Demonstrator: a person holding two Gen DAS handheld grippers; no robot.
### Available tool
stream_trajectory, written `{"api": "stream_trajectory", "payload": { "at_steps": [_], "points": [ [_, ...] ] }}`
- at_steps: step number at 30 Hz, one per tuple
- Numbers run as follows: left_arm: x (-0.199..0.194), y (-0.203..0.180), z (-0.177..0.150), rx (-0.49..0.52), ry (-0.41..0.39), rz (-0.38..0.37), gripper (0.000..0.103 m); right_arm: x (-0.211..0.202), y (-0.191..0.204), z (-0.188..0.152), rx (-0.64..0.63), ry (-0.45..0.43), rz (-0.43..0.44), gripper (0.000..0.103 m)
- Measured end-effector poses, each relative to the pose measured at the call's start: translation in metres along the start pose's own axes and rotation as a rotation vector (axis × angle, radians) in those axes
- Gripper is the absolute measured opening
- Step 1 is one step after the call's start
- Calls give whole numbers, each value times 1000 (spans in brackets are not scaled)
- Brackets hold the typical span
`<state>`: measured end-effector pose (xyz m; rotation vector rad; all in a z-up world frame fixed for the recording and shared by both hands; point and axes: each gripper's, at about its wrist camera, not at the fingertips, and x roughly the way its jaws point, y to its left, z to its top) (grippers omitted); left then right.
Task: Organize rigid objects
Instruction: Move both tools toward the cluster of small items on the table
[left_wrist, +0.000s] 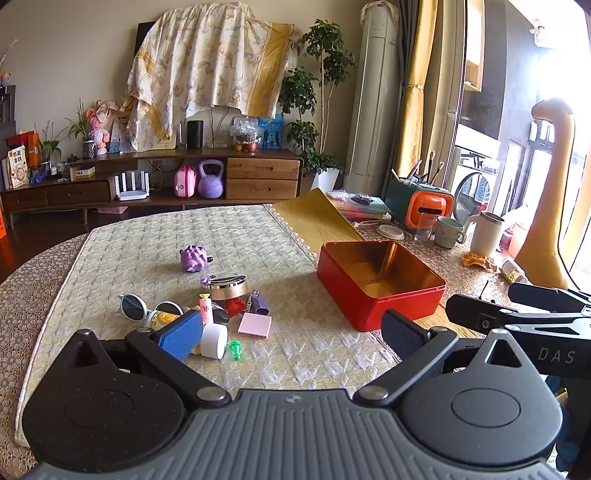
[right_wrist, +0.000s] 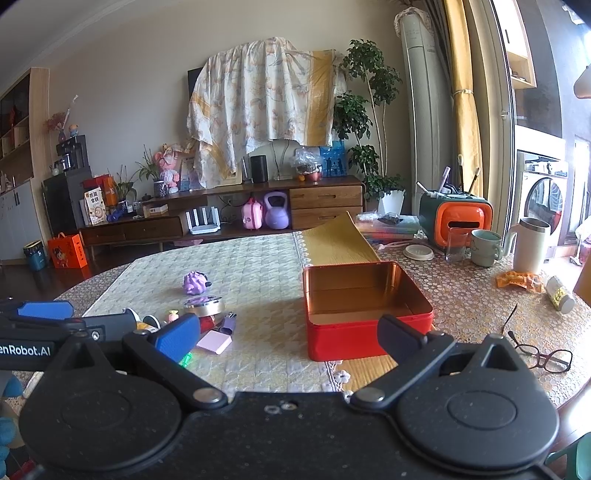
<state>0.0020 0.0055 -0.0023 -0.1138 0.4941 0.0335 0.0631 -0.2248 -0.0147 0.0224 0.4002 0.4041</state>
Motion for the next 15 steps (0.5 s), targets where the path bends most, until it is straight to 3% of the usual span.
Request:
{"api": "stream_trajectory", "payload": {
  "at_steps": [15],
  "points": [
    [16,14,-2,-16,14,48,103,17,3,-3,-46,18,39,102]
  ]
}}
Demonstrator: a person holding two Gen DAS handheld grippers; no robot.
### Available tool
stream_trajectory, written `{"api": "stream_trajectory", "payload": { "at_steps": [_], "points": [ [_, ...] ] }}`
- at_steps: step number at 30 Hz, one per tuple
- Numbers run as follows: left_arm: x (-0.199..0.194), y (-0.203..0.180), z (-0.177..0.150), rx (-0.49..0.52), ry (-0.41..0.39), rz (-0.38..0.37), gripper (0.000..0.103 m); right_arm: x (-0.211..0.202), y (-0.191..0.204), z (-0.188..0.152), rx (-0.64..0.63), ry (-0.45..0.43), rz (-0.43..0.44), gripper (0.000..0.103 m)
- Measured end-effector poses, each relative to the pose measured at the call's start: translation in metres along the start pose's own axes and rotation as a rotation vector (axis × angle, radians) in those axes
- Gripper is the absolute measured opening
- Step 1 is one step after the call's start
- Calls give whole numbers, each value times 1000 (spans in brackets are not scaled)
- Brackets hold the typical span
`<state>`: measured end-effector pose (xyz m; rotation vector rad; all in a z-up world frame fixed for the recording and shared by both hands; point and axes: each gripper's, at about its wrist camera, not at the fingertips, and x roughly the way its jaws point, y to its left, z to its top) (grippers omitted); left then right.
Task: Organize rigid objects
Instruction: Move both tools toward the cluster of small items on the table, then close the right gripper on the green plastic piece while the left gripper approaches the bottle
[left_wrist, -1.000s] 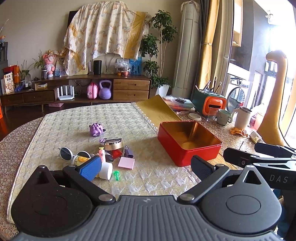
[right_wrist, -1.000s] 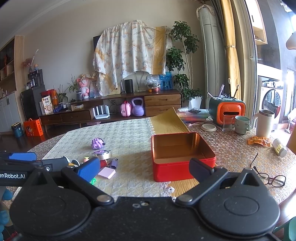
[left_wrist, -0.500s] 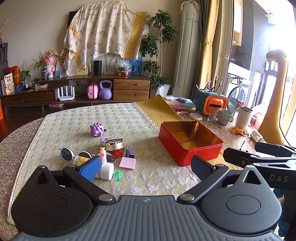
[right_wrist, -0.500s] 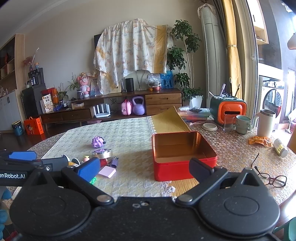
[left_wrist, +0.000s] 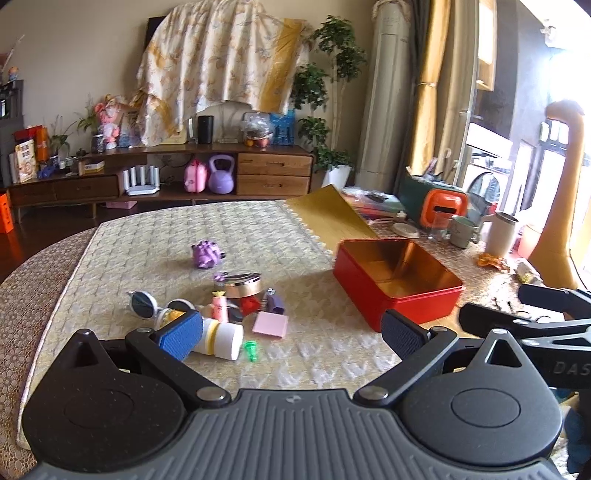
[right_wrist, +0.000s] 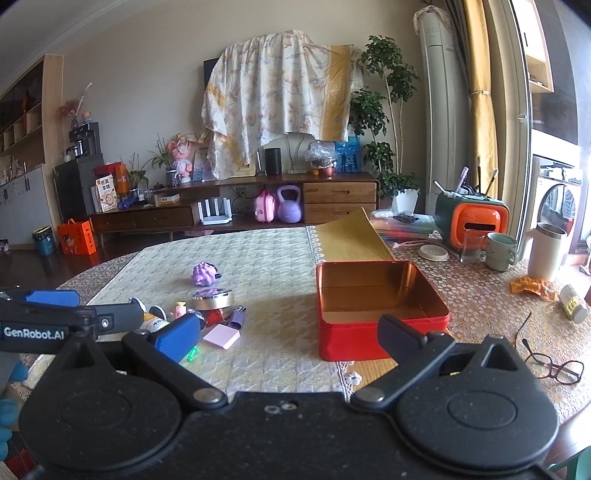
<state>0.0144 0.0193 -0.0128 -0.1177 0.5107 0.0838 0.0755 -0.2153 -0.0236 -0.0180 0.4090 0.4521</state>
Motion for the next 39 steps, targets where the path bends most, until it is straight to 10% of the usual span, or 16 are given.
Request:
{"api": "stream_trajectory", "payload": {
  "at_steps": [19,39],
  "points": [
    [110,58,-15,45,122,237,103,86,10,2,-148,142,133,102],
    [178,85,9,-188,271,411,103,155,60,-14,-339,251,300,98]
  ]
}}
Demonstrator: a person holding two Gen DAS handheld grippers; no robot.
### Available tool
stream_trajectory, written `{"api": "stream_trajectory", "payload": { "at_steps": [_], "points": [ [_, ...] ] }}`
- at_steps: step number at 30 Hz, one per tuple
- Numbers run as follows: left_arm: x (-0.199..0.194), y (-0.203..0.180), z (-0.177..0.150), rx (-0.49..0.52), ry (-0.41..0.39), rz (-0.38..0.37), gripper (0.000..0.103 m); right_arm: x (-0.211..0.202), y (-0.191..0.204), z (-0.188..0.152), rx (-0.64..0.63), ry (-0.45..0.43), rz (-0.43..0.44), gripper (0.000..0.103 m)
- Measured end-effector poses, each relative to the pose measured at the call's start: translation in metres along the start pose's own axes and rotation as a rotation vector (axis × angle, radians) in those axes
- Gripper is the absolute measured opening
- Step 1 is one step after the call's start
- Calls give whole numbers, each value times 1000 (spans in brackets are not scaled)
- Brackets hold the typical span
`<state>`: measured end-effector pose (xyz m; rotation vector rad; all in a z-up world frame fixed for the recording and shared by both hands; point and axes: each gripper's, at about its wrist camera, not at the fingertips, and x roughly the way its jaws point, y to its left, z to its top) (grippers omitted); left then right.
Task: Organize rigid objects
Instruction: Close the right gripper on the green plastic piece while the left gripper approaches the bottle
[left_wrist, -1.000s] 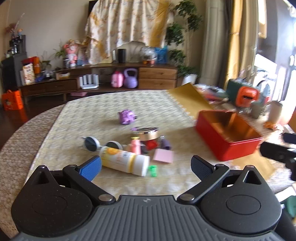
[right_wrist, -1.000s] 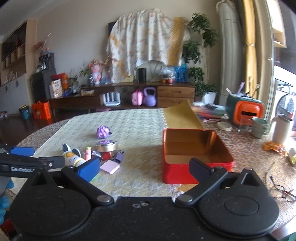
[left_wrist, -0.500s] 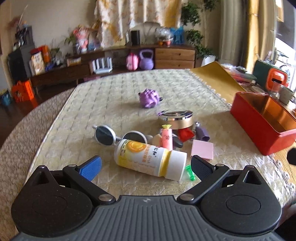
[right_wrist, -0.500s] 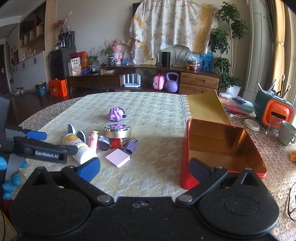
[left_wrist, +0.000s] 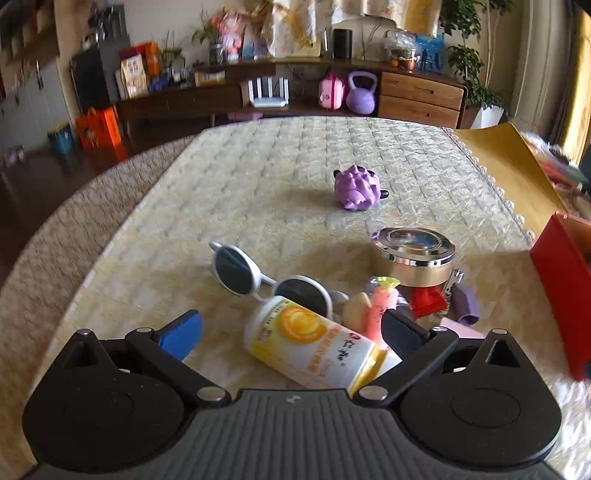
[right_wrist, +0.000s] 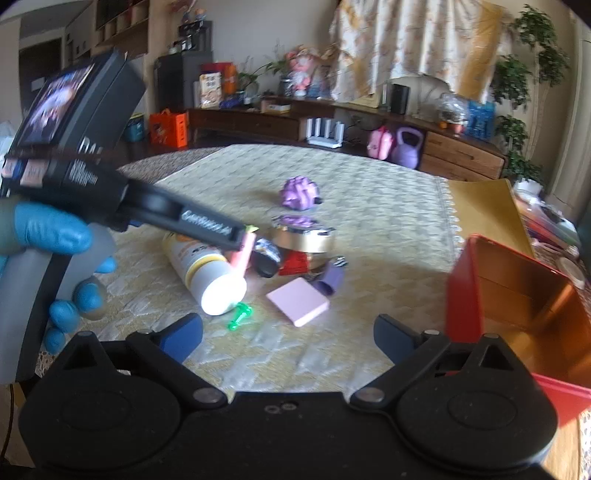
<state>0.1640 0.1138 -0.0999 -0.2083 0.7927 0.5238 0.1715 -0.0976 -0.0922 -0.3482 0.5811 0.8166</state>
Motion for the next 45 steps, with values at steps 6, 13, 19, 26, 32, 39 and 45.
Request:
{"api": "stream_trajectory", "payload": {
  "at_steps": [6,13,19,26,32,39,45],
  "points": [
    [14,1,-3,-64,76,21,103,23,8,2,-29,23,17,93],
    [15,14,-9,-105,92,-33,103,45,12,1,-51,58,33,79],
    [2,26,-19,-80,57,-76,103,60,15,0,-60,85,39,65],
    [-15,42,-33,-71,31,-103,103,67,26,3,-91,89,69,51],
    [-7,58,-31,-210,111,-154,103,74,25,6,-70,103,81,39],
    [13,65,-28,-345,199,-191,103,79,23,8,-58,111,105,34],
    [11,48,-28,-259,187,-188,92,79,26,8,-59,109,123,17]
  ]
}}
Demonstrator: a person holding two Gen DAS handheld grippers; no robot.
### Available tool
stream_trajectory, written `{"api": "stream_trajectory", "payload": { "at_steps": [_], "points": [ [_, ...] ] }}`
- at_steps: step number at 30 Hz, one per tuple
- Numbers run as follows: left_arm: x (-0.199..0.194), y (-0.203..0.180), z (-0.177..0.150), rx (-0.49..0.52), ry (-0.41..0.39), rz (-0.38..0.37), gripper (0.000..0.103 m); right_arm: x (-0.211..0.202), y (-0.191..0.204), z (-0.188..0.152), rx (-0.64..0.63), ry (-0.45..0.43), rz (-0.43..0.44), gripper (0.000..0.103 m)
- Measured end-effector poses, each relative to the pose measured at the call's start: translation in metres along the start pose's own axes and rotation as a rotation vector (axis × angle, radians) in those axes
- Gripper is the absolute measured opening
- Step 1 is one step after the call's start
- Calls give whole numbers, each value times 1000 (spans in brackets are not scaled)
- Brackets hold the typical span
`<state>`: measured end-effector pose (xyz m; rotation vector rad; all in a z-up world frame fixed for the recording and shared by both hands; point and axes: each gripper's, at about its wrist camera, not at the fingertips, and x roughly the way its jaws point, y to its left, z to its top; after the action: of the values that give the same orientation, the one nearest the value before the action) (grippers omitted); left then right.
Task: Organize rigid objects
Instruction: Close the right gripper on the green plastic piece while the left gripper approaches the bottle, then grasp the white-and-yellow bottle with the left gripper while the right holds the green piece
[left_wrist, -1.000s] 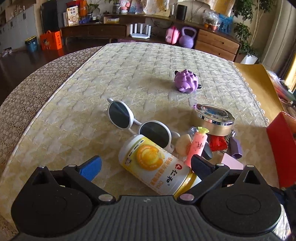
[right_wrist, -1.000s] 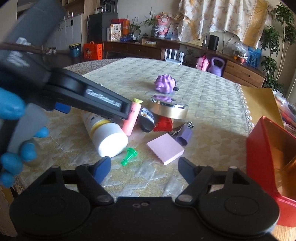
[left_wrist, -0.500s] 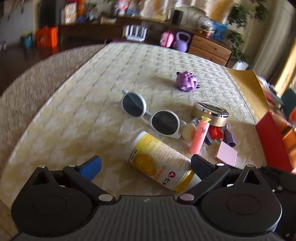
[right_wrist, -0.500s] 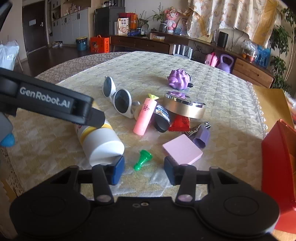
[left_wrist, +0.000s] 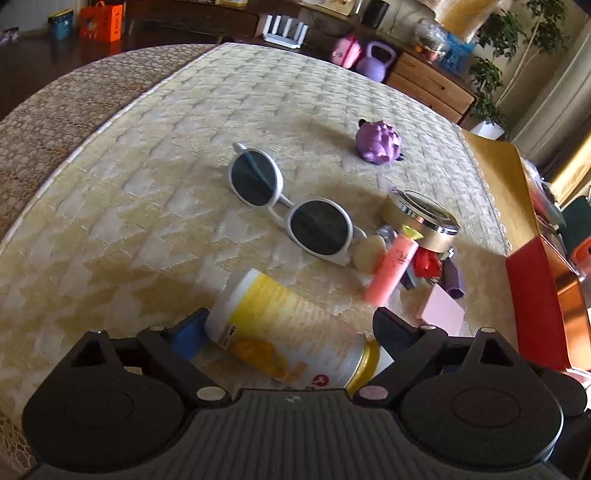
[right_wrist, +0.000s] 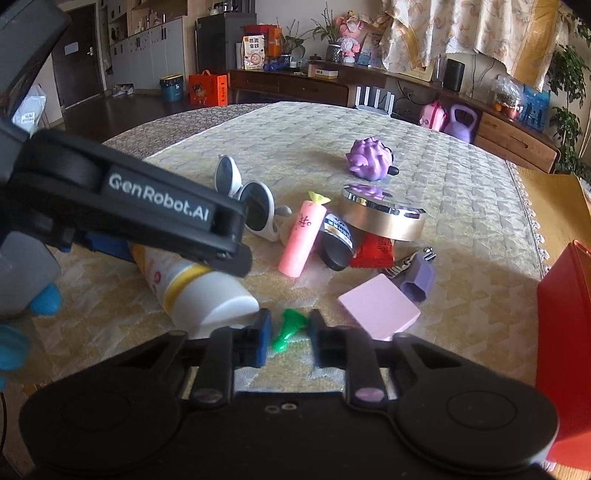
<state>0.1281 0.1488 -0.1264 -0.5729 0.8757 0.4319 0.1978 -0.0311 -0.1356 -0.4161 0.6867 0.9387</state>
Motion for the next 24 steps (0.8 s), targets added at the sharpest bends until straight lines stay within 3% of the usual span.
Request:
{"api": "stream_trajectory", "payload": {
  "at_steps": [1,11,14,16,21,24],
  "points": [
    [-1,0,0,-1,-4,3,87,-1,-2,0,12,-1,2,16],
    [-4,1,-2,3,-6,-43,86,-22,-8,-11,61,-31,-7,14],
    [-7,-3,-3,9,-9,-67,69,-33,-15,-12,94,-41,-23,14],
    [-9,-7,-2,25,-11,-85,64,-40,-21,-15,110,-46,-35,14],
    [-7,-21,-6,130,2,-103,64,-49,-35,-22,166,-41,-56,14],
    [-9,-18,-5,106,23,-98,64,-54,-39,-27,181,-48,-61,14]
  ]
}}
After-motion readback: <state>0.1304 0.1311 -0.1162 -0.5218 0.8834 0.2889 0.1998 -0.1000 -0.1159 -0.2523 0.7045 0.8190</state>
